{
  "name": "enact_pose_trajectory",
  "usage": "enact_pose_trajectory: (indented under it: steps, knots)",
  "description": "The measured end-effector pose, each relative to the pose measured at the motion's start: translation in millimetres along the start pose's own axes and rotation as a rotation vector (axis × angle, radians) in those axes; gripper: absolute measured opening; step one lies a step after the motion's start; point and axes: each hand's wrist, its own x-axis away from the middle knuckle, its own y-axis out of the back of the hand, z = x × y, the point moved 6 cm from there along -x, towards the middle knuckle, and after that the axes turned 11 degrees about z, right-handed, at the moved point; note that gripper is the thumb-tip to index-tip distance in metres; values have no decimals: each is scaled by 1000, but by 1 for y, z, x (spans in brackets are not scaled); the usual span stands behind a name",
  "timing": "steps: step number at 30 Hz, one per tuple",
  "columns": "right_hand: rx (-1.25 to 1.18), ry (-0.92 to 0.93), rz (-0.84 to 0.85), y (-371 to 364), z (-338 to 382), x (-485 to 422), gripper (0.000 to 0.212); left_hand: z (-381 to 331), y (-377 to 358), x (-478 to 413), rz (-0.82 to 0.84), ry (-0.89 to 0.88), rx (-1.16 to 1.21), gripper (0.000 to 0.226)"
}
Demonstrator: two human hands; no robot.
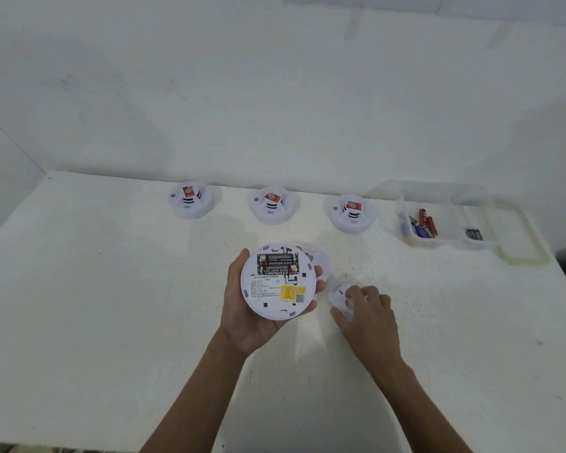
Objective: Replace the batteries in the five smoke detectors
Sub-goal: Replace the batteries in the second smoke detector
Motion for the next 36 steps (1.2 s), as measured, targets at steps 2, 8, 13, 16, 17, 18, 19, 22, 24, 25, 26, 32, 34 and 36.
enact_pose_trajectory:
  steps: [2,8,13,16,17,18,19,22,24,25,26,32,34,36]
  knots:
    - [-14,-12,18,0,-1,1,44,1,-1,0,1,-7,1,70]
    - [-152,32,-36,27,14,4,27,1,-6,-1,6,-15,-31,69]
    - [-583,211,-215,93,57,27,2,-2,-2,0,-22,-37,-71,68]
    - [-666,278,-129,111,86,40,3,-4,3,2,-152,-81,-96,71]
    - [-663,286,-93,111,94,43,4,-6,4,4,-203,-111,-92,75]
    - [-654,288,-70,109,100,44,5,-8,5,5,-234,-143,-104,78]
    - [-636,288,-60,107,104,45,6,-9,3,5,-237,-157,-121,77]
    - [-567,247,-53,102,111,45,14,-9,3,7,-290,-147,-225,66]
    - [-558,215,-66,102,111,45,17,-9,3,7,-299,-146,-262,63]
    - [-564,205,-73,102,111,46,18,-10,2,7,-293,-147,-270,63]
    - [-565,197,-74,102,110,46,19,-10,2,7,-291,-147,-278,63]
    - [-615,112,-18,99,111,45,22,-12,2,6,-299,-148,-322,64]
    - [-674,68,6,97,109,44,19,-11,1,5,-300,-141,-321,68]
    - [-731,34,24,96,108,42,17,-11,0,5,-305,-136,-342,69]
